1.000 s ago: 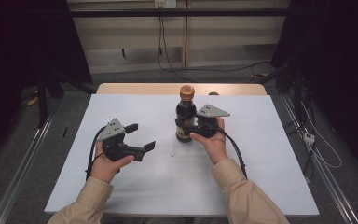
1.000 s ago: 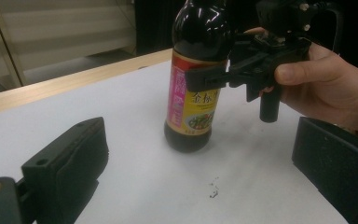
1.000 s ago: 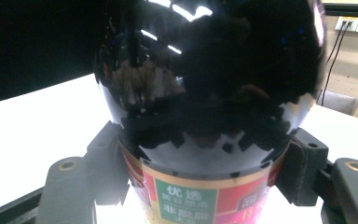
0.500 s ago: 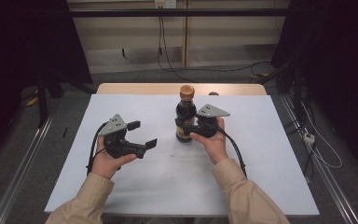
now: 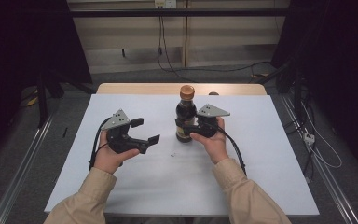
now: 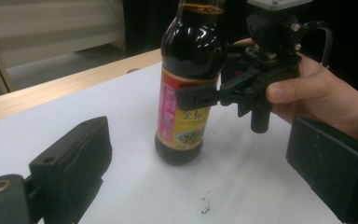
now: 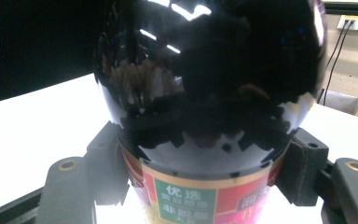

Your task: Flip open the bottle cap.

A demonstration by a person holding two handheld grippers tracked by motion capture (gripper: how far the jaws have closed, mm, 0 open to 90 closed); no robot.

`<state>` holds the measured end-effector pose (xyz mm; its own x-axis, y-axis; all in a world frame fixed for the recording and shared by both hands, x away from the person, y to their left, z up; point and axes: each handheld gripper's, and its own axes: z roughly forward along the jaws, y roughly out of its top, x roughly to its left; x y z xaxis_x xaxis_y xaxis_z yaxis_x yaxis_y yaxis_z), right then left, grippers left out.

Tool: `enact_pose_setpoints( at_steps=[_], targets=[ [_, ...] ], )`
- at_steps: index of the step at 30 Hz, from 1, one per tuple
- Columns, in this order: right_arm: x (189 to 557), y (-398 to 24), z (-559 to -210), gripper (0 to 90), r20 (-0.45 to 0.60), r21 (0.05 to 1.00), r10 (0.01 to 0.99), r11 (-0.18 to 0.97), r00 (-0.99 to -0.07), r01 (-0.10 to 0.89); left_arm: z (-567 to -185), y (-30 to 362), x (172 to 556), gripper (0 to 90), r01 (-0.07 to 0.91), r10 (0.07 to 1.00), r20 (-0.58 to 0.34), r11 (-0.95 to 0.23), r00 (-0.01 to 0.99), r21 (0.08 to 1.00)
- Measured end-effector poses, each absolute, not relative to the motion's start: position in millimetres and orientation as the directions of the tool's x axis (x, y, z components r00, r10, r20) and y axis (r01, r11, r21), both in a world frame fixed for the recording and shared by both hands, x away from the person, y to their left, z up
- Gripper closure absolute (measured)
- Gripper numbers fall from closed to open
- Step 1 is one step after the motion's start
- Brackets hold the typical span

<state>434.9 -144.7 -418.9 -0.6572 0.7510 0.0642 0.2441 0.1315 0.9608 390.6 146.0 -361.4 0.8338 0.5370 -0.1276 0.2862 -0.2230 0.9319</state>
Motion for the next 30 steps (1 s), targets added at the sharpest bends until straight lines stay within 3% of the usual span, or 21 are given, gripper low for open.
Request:
enact_pose_setpoints(
  at_steps=[25,30],
  targets=[
    [434.6,-144.1,-418.2,30.3,0.065,0.959,0.753,0.133,-0.655,0.249,-343.2,126.6,412.0,16.1,0.286,0.516,-0.122,-0.252,0.848,0.924],
    [434.3,-143.9,-419.2,30.2,0.064,0.961,0.756,0.129,-0.652,0.245,-337.0,124.2,415.6,23.5,0.260,0.510,-0.092,-0.270,0.855,0.927]
  ],
)
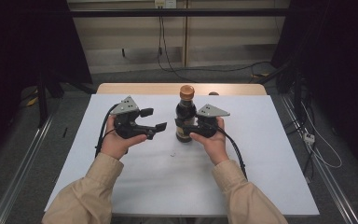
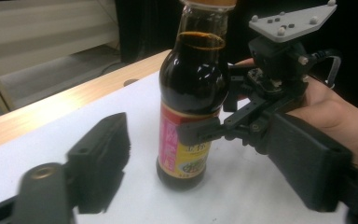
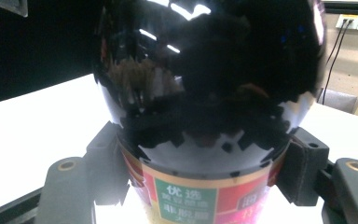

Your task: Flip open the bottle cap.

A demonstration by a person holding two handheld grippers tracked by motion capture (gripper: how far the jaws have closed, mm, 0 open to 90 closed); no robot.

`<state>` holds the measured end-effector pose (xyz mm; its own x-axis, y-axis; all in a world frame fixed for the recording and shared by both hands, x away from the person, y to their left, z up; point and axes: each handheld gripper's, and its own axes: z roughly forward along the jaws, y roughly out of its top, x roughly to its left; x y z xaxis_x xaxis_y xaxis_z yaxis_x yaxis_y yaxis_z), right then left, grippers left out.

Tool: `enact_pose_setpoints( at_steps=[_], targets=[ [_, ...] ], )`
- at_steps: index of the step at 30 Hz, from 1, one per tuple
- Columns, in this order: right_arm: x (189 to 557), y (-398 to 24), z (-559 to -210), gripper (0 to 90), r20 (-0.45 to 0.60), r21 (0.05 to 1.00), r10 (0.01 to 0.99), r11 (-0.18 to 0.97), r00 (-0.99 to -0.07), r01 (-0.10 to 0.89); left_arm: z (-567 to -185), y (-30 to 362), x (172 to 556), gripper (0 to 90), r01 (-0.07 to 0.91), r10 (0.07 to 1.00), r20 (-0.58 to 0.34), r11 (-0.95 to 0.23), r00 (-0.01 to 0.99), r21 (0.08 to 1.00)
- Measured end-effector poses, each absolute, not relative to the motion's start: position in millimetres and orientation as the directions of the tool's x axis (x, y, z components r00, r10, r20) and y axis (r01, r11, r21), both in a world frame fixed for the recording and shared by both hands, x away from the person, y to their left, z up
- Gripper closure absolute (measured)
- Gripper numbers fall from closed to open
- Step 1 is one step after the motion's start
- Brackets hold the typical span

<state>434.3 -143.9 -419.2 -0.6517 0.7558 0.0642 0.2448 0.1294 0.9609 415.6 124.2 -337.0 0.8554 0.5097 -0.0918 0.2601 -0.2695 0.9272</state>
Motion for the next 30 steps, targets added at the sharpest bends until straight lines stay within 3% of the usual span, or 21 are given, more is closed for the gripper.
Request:
enact_pose_setpoints(
  at_steps=[5,14,24,30],
  targets=[
    [434.4,-143.7,-418.7,30.2,0.065,0.960,0.756,0.131,-0.652,0.248,-331.8,121.5,418.9,29.0,0.290,0.522,-0.122,-0.254,0.844,0.923],
    [434.1,-143.3,-418.8,30.2,0.064,0.960,0.758,0.131,-0.650,0.248,-326.5,117.1,426.7,43.0,0.265,0.526,-0.094,-0.261,0.845,0.928],
    [434.4,-144.1,-418.0,30.4,0.063,0.958,0.753,0.138,-0.655,0.251,-314.4,113.4,436.3,45.7,0.275,0.532,-0.099,-0.263,0.841,0.925],
    [435.1,-144.4,-418.2,30.4,0.064,0.959,0.749,0.138,-0.660,0.249,-310.1,103.8,437.9,53.3,0.287,0.500,-0.112,-0.288,0.859,0.914]
  ],
)
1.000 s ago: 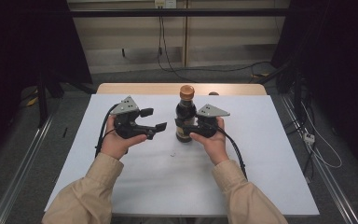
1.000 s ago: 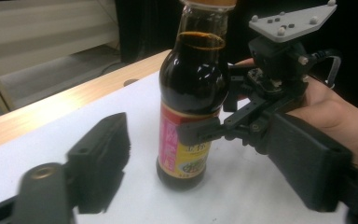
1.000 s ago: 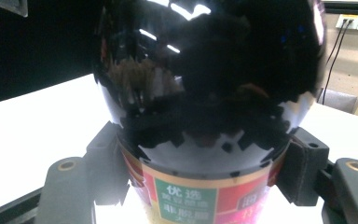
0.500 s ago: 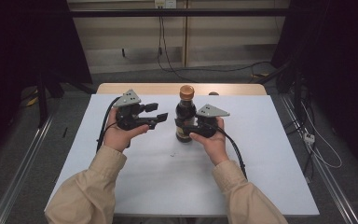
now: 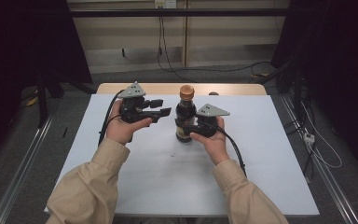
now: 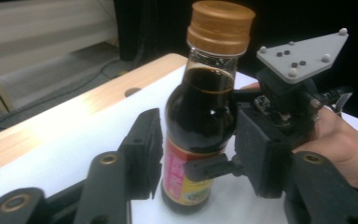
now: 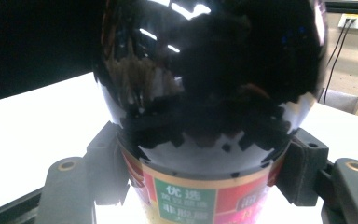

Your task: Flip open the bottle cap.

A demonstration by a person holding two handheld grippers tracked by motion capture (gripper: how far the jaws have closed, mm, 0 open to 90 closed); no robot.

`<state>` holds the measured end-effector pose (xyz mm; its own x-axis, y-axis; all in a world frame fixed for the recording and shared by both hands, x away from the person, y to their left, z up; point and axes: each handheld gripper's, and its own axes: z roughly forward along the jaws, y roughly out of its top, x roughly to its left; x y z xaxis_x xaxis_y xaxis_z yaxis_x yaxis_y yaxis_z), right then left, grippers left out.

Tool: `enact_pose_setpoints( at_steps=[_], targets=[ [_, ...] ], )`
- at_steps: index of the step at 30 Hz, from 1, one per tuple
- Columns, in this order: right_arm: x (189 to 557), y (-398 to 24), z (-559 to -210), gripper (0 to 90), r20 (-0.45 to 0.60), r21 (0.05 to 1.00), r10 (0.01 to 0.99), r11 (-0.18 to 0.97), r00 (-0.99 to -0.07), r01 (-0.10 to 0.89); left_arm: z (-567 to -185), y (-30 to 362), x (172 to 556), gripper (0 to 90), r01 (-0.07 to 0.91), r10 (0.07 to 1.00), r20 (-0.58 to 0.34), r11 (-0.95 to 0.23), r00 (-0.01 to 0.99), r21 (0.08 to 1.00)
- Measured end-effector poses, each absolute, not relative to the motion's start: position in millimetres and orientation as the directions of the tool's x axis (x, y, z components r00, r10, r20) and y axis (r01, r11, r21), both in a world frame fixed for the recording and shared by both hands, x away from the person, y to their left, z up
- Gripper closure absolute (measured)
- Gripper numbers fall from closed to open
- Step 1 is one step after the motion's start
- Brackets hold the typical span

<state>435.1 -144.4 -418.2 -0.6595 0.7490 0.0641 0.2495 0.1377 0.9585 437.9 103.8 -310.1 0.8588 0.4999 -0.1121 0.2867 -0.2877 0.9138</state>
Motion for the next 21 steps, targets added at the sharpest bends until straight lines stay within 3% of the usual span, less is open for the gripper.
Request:
enact_pose_setpoints(
  at_steps=[12,21],
  targets=[
    [435.1,-144.5,-418.7,30.5,0.062,0.959,0.749,0.138,-0.660,0.247,-293.6,93.7,449.6,85.7,0.342,0.505,-0.154,-0.304,0.849,0.889],
    [436.0,-145.3,-418.9,30.6,0.060,0.960,0.743,0.141,-0.667,0.244,-287.6,85.7,455.0,90.0,0.334,0.484,-0.156,-0.307,0.861,0.891]
  ],
)
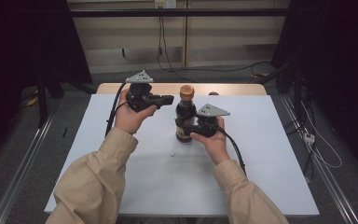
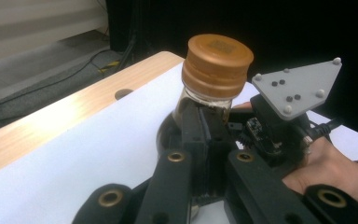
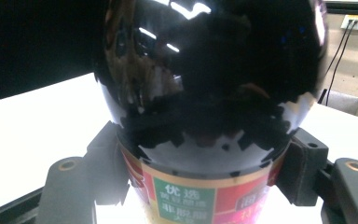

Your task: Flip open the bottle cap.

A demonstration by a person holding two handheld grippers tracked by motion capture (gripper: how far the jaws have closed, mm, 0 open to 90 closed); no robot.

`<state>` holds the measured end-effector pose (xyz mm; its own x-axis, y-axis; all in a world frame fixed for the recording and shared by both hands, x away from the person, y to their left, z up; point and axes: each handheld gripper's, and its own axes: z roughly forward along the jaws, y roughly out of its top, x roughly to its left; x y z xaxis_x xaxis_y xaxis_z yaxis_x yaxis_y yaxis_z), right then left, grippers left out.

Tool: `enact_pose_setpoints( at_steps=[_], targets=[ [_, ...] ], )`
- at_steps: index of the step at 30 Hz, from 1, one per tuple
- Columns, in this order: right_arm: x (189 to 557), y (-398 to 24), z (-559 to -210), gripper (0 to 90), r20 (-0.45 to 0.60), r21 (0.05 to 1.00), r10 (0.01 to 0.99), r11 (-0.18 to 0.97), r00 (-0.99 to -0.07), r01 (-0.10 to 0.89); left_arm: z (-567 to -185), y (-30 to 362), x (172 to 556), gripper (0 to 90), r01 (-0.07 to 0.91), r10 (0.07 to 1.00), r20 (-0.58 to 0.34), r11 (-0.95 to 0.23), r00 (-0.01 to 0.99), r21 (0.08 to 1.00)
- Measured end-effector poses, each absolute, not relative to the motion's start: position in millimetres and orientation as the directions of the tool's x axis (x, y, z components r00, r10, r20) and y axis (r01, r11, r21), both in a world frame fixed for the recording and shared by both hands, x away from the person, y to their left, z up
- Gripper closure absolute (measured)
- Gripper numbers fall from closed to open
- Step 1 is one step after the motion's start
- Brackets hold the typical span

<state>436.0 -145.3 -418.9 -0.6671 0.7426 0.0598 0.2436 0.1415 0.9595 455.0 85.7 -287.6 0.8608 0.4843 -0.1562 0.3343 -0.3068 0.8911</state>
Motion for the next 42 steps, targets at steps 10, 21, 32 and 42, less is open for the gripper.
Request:
enact_pose_setpoints(
  at_steps=[10,21,32,42],
  targets=[
    [436.7,-146.1,-418.8,30.6,0.061,0.959,0.737,0.143,-0.674,0.243,-279.6,79.8,460.1,90.0,0.324,0.486,-0.139,-0.321,0.863,0.890],
    [436.5,-145.9,-419.1,30.6,0.064,0.960,0.736,0.139,-0.673,0.242,-274.2,77.3,463.0,90.0,0.318,0.484,-0.121,-0.350,0.866,0.881],
    [435.9,-145.6,-419.5,30.5,0.064,0.961,0.739,0.136,-0.670,0.242,-271.3,72.9,464.3,90.0,0.323,0.479,-0.124,-0.358,0.869,0.876],
    [435.8,-145.6,-419.7,30.5,0.066,0.961,0.740,0.134,-0.670,0.243,-269.3,72.4,466.2,90.0,0.329,0.486,-0.124,-0.363,0.865,0.872]
  ],
)
